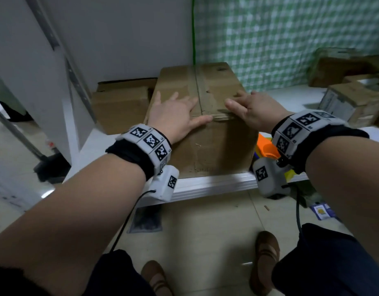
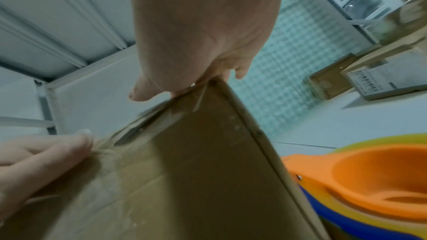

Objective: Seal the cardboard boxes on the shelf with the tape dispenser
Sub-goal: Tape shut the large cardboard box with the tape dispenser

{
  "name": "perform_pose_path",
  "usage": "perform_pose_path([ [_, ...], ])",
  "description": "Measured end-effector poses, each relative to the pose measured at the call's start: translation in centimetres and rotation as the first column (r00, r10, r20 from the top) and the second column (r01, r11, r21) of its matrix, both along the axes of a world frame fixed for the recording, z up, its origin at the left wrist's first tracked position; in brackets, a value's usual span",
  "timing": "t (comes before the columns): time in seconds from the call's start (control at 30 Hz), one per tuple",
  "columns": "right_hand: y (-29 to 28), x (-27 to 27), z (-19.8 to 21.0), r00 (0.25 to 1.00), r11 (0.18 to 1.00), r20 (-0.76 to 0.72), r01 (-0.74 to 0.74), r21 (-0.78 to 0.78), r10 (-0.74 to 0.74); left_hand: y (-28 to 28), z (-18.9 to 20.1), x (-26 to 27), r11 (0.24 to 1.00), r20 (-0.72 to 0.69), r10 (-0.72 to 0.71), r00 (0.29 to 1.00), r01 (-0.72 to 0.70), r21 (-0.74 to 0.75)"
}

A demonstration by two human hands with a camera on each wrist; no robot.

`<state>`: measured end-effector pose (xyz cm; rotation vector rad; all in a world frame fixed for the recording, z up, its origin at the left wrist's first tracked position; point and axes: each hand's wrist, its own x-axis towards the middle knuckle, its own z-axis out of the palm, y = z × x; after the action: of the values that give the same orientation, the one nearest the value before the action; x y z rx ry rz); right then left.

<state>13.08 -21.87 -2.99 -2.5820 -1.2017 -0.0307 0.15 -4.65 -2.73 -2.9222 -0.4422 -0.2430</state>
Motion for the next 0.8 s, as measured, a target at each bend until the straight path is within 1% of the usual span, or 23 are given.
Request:
perform_pose_path([
  [0.1,-0.5,0.5,-1.7,0.998,0.992,-0.035,-0.049,0.12,0.053,-0.2,-1.2,0.5,1.0,0.047,-0.004,0.999,0.005,-0.031],
  [0.17,-0.5,0.6,-2.2,0.998,0.984,-0.029,-0.047,0.171,0.053,-0.1,-1.5,0.6,1.0,0.051,-0.001,0.999,0.002,-0.031],
  [0.4,-0.8,0.1,-2.0,0.999,0.989,0.036,-0.014,0.144,0.009,-0.7,-1.2,0.3,1.0,0.032,0.002,0.999,-0.001,-0.009],
  [0.53,-1.2,0.3,-1.6,0.998,0.99,0.029,-0.056,0.131,0.053,-1.9,-0.4,1.0,0.996,0.017,0.054,0.998,-0.055,0.064],
  [0.63,-1.8,1.0,-1.7,0.993,0.977,-0.057,-0.094,0.19,0.107,-3.0,-0.4,2.5,0.996,0.032,0.035,0.999,-0.038,0.077],
  [0.73,-2.9,1.9,-2.4,0.969,0.954,-0.22,-0.047,0.295,0.115,-3.4,-1.3,3.2,0.998,0.062,0.004,0.998,-0.007,0.057],
  [0.8,-3.3,2.1,-3.1,0.961,0.942,-0.249,-0.027,0.335,0.116,-3.5,-1.7,3.2,0.998,0.086,0.007,0.996,-0.012,0.058],
])
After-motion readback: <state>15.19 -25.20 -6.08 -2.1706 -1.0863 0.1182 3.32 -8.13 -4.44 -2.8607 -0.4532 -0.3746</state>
